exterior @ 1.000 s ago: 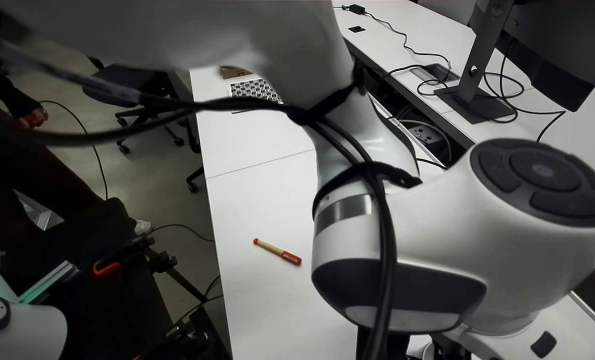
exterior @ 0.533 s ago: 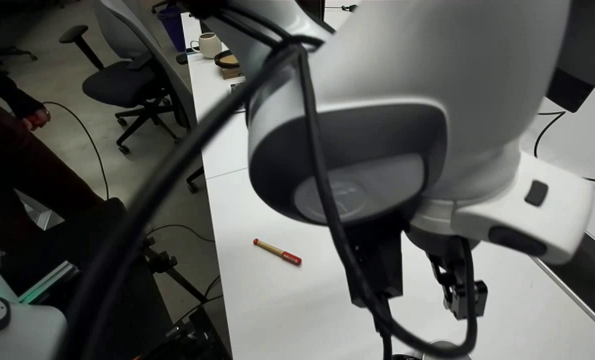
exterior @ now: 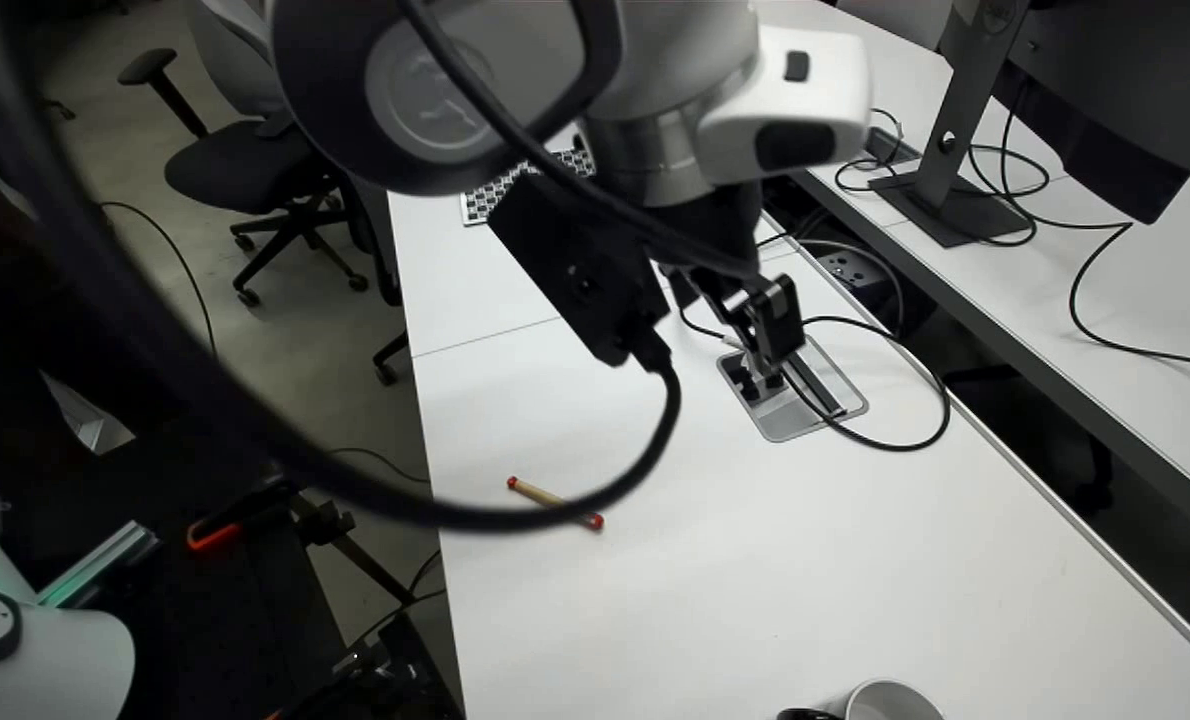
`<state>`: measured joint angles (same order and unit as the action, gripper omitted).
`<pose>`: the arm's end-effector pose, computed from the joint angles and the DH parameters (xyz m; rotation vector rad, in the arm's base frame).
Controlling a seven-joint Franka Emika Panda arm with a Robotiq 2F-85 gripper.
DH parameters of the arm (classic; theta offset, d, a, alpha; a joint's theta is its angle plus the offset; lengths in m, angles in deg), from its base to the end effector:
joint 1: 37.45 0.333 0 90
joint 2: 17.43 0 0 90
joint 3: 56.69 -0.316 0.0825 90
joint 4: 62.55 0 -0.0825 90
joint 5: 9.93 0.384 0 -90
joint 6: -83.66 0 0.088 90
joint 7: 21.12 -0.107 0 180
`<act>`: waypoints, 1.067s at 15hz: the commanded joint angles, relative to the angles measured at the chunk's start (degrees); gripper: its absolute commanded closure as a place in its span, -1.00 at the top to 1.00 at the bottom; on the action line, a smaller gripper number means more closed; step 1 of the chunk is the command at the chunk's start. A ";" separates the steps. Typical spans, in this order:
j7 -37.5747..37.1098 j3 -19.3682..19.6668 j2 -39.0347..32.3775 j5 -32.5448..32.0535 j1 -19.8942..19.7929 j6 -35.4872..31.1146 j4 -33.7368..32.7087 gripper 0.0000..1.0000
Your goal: Move the black mug from the left to the right
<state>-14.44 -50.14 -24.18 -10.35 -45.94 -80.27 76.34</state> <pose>0.5033 -0.1349 0.2931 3.0215 -0.2062 0.4752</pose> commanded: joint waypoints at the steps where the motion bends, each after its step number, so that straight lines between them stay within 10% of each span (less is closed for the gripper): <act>1: 7.47 -5.72 4.21 4.72 2.52 0.19 3.63 1.00; 4: 16.38 -11.87 3.18 13.62 4.36 2.54 1.05 1.00; 16: 9.85 -8.51 2.54 8.87 5.00 0.54 1.91 1.00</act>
<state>-4.37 -59.17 -21.66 -1.36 -41.49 -79.80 78.28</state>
